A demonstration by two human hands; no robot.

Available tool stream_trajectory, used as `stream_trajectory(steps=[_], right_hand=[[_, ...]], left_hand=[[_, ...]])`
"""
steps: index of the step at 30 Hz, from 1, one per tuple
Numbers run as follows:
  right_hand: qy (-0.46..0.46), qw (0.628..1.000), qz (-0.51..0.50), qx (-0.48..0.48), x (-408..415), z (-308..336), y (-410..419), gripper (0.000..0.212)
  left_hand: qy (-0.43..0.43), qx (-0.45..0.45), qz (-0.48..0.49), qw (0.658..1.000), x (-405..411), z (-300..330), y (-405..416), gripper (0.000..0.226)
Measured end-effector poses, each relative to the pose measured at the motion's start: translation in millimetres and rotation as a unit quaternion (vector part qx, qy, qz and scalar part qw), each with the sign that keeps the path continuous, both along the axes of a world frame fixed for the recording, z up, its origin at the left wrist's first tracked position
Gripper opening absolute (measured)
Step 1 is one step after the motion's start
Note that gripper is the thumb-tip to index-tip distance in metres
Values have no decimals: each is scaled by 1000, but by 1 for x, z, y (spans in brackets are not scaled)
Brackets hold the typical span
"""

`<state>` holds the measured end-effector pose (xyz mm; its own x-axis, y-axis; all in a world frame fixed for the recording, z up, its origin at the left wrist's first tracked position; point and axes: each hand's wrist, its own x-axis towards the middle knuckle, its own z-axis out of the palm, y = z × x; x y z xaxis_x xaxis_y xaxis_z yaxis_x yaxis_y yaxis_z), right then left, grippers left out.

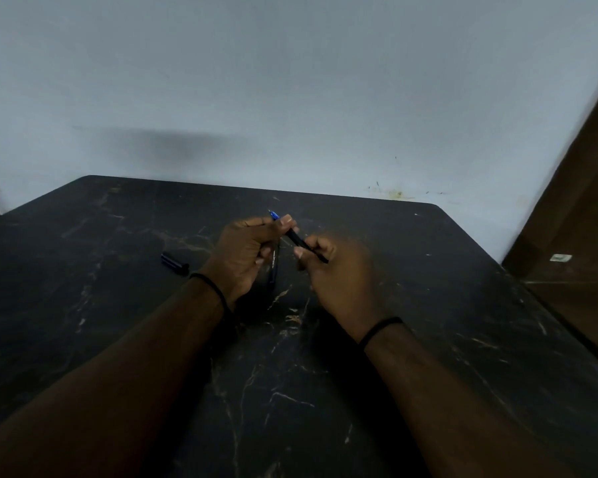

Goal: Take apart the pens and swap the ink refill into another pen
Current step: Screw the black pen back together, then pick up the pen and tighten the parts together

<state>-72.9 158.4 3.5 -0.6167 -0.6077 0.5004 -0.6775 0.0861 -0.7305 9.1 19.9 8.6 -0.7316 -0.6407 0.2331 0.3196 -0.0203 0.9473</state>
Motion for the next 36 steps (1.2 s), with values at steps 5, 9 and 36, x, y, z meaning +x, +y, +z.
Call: stream_trajectory(steps=[5,9,36], right_hand=[[-205,972,108,-24,7,7,4,12],[-245,960,131,-38,8,9,7,16],[-4,999,33,-4,-1,-4,0,33]], left_hand=[[13,13,-18,1000,3,8,4,15],[-14,-32,-6,999,8,9,6,23],[-519,-455,293,661,25,1,-32,30]])
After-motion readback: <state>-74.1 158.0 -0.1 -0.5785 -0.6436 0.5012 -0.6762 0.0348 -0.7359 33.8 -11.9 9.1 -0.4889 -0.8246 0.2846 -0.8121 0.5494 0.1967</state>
